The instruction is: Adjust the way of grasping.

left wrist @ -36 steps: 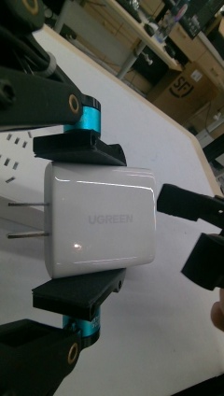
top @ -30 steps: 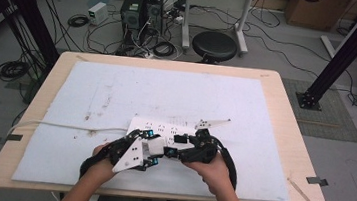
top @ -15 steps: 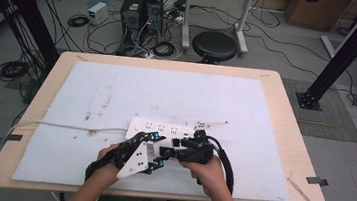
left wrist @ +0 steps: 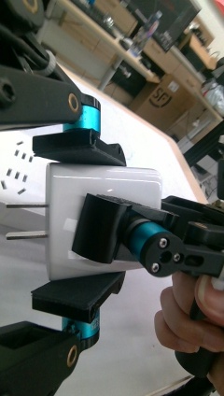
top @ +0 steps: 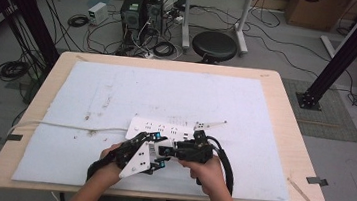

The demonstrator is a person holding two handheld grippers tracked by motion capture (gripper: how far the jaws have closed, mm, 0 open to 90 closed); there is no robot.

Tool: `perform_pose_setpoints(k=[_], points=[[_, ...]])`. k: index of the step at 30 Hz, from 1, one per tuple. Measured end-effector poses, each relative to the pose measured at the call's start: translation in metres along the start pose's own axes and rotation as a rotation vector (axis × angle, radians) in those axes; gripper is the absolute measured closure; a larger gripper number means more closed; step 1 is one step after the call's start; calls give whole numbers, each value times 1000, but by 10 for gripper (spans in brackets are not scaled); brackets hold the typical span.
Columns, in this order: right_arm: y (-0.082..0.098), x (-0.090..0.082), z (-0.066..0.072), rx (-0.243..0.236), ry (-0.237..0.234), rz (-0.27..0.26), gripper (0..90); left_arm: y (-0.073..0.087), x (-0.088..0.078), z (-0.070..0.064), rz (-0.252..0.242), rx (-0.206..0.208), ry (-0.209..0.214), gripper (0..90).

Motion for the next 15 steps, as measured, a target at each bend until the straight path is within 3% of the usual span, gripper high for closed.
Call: perform_pose_setpoints(k=[6, 10, 12, 15], points=[[-2, -7, -3, -8, 45, -22, 630, 1, -4, 9, -5, -71, -21, 262], [-3, -15, -6, -11, 79, -33, 630, 3, -12, 15, 0, -102, -25, 234], [-4, -18, -7, -20, 95, -41, 630, 2, -19, 19, -22, -125, -31, 226], [-5, -24, -9, -23, 119, -46, 631, 3, -31, 30, -35, -156, -64, 200]])
Point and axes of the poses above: each handheld gripper's, and its own axes: x roughly forward along the jaws, y roughly out of its underside, z roughly to its left, the point moved 10 cm from there along x, roughly forward along the jaws, and after that the axes turned 10 degrees about z, right-handed, at the moved point
